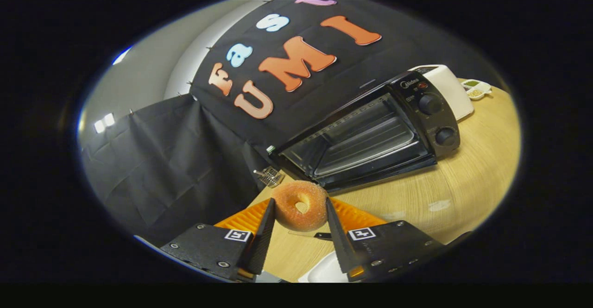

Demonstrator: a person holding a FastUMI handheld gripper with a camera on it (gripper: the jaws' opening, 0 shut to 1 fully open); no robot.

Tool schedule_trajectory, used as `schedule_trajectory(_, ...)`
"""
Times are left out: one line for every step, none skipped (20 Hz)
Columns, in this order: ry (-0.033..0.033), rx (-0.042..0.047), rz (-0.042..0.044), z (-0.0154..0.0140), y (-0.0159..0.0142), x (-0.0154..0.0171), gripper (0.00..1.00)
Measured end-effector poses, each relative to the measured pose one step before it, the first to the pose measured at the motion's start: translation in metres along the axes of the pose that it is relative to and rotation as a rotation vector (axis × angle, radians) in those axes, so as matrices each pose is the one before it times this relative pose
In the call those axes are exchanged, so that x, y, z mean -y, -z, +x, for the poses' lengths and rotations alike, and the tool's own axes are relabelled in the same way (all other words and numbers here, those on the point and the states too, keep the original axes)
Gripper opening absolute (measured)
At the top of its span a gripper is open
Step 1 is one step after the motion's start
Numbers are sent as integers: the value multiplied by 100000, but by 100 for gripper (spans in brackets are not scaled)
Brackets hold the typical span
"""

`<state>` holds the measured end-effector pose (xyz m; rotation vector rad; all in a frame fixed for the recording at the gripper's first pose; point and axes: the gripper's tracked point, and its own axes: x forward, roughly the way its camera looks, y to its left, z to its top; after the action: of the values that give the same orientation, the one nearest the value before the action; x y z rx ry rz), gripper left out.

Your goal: Open the toaster oven, put the food inside, and close the toaster oven door.

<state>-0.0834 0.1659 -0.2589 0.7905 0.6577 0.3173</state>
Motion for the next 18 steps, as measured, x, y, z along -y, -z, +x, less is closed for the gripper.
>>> schedule_trajectory(167, 1641, 1328, 634, -632, 38, 62)
schedule_trajectory(882, 1690, 1009, 636, -620, 152, 62)
schedule_trajectory(448, 1826, 531, 638, -479, 299, 61)
schedule_trajectory(1855, 1379, 164, 693, -679, 537, 62)
schedule_trajectory(944, 1417, 99, 646, -704, 226, 62)
schedule_trajectory(889, 1494, 490, 522, -644, 11, 61)
schedule_trajectory(-44, 1413, 468, 819, -649, -27, 62)
schedule_trajectory(652, 1136, 16, 783, -592, 31, 61)
schedule_trajectory(960, 724, -49, 892, -507, 310, 62)
schedule_trajectory(1687, 75, -53, 729, -314, 433, 62)
schedule_trajectory(1226, 792, 485, 910, -293, 424, 62)
schedule_trajectory(1041, -1899, 1053, 782, 333, 406, 62)
schedule_trajectory(1057, -850, 1877, 330, 395, 446, 61)
schedule_trajectory(1242, -992, 1494, 539, 83, 364, 61)
schedule_trajectory(-5, 326, 1026, 401, -244, 158, 61)
schedule_trajectory(1051, 1219, -85, 491, -479, 214, 61)
schedule_trajectory(1581, 718, -801, 433, -500, 347, 61)
schedule_trajectory(1363, 644, -710, 481, -443, 352, 61)
